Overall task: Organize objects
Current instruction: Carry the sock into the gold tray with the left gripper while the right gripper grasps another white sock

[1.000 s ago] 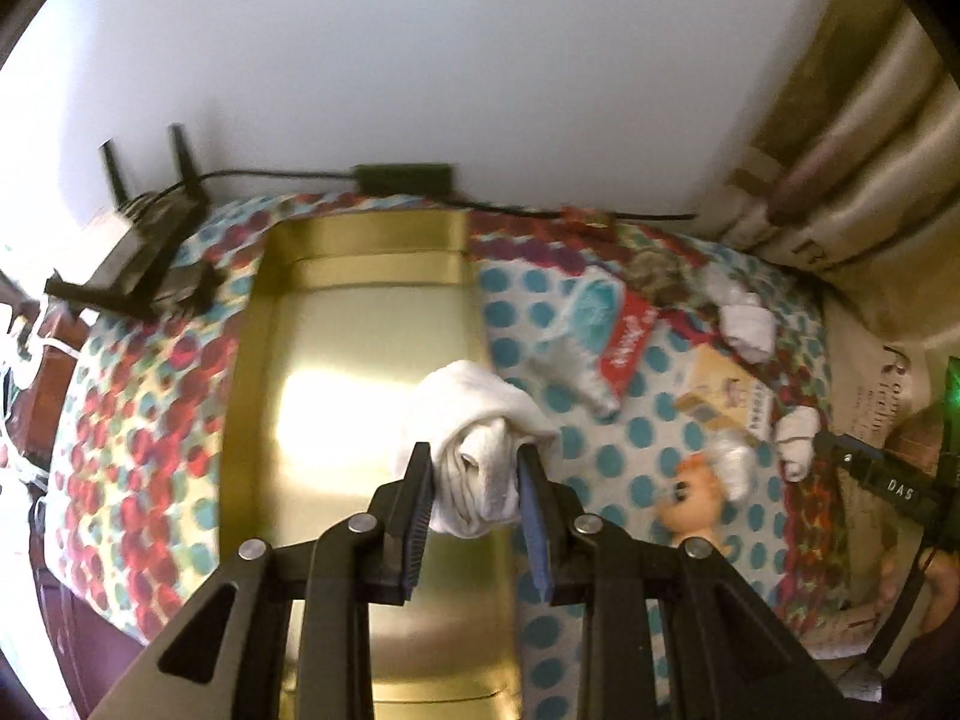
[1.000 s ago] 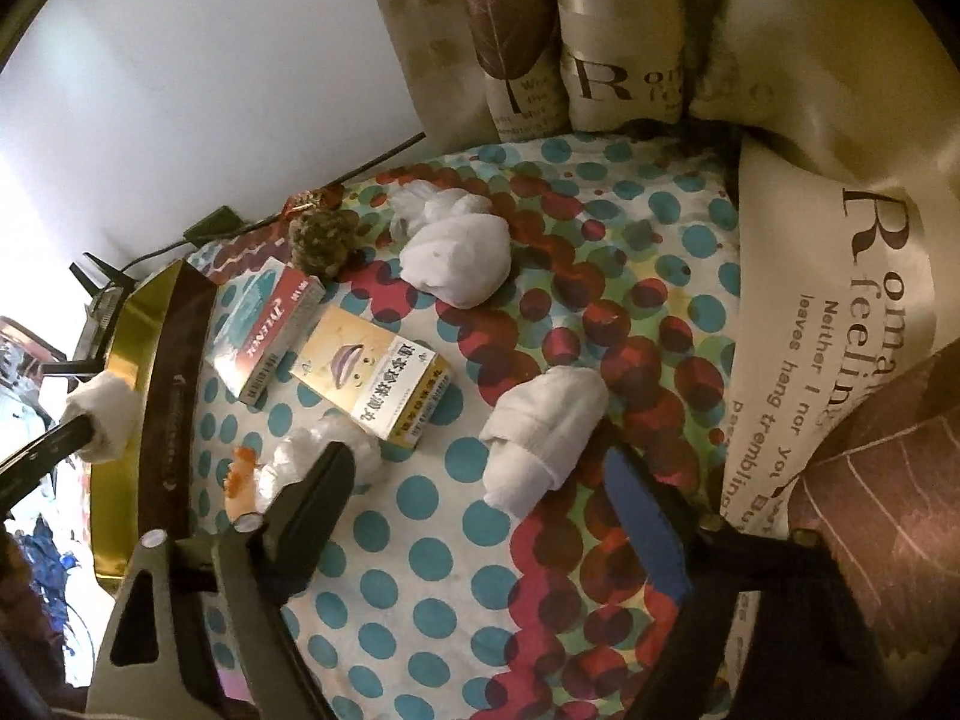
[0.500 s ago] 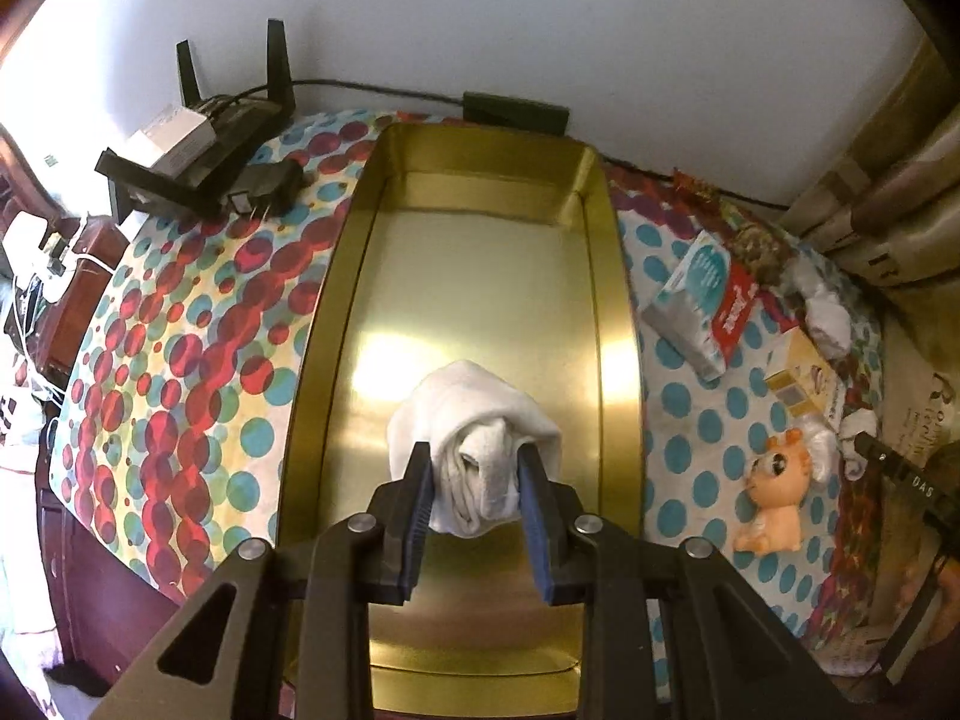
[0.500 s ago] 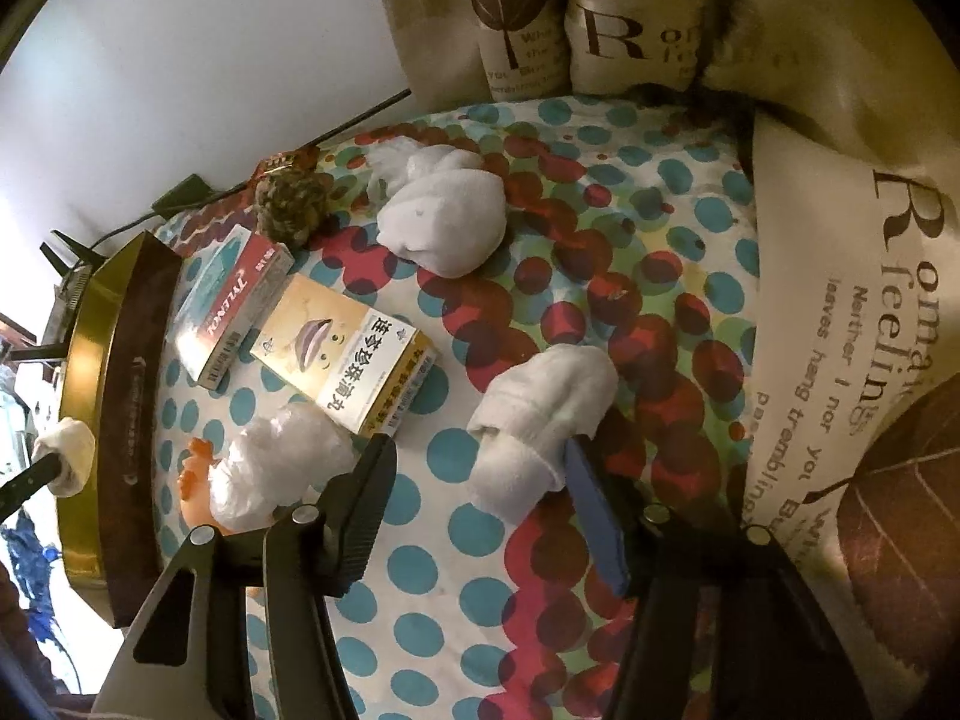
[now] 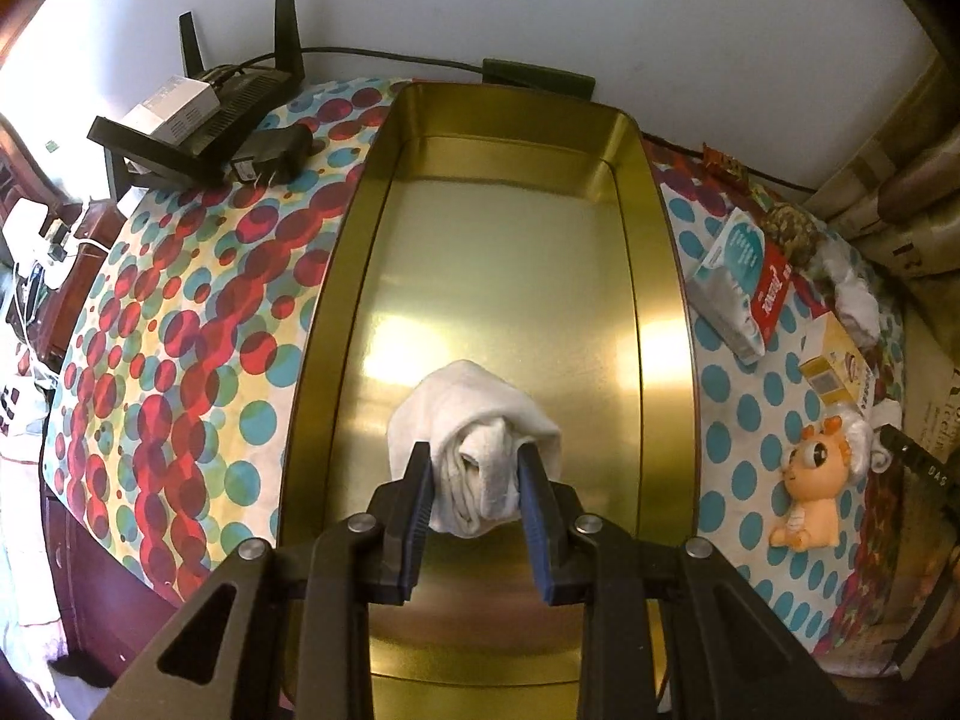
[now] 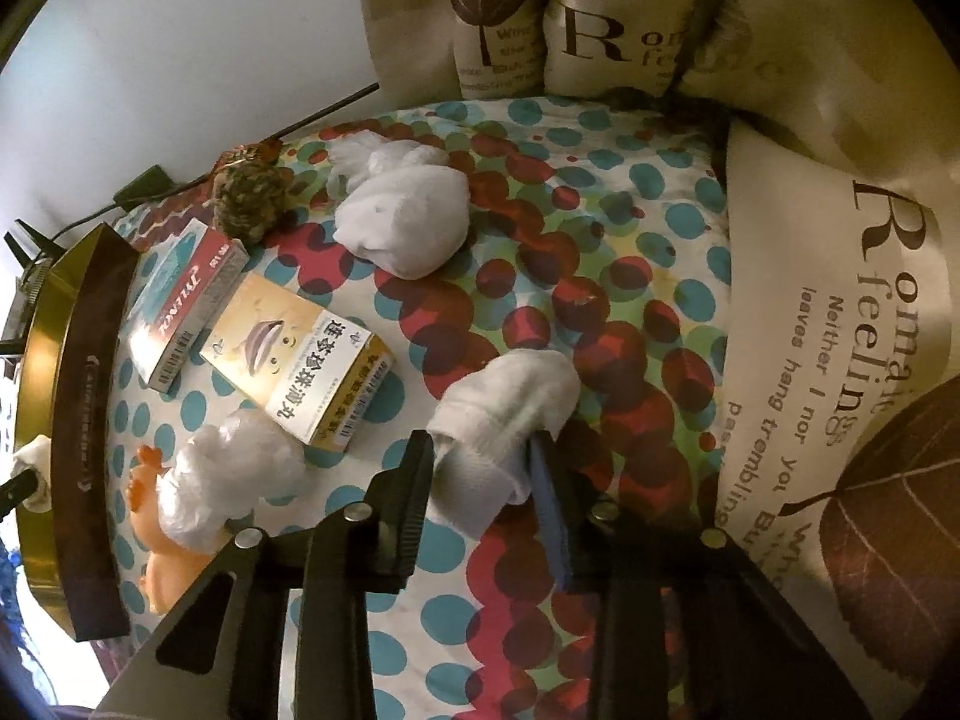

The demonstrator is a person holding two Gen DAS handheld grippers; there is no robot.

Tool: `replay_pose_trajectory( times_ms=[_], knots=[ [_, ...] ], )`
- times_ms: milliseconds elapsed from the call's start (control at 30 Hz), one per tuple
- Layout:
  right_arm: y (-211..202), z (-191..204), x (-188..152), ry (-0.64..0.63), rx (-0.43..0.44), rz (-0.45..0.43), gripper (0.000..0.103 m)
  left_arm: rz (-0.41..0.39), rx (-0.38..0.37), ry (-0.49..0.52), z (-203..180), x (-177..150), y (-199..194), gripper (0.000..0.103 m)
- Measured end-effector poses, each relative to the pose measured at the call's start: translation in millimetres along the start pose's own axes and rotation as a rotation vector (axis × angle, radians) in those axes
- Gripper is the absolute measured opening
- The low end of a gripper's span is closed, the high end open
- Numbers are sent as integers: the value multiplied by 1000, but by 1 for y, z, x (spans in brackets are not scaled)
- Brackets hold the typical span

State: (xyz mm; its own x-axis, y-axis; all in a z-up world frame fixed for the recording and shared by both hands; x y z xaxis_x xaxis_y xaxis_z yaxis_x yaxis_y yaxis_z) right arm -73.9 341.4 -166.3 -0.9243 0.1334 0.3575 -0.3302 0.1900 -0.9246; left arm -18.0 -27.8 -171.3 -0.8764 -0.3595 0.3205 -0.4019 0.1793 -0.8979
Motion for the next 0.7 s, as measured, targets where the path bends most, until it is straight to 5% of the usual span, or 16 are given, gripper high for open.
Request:
replay_pose_trajectory(
  times_ms=[700],
  knots=[
    [-5, 0, 1, 30, 4, -7, 19, 4, -14, -29, -1, 0, 5, 35]
  ],
)
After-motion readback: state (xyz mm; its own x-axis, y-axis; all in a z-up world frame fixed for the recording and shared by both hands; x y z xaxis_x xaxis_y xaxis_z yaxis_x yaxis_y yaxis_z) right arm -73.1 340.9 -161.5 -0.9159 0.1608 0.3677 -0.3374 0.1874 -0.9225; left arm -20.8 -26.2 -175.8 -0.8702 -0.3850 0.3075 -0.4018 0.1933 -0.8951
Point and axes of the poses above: each gripper's, at about its wrist camera, not at the fingertips, and y roughly the way its jaws point, z to its left, x to its top, the point moved 5 cm from there along y, roughly the way its jaws point, and after that the axes turned 12 degrees about -x, right-handed, at the moved point
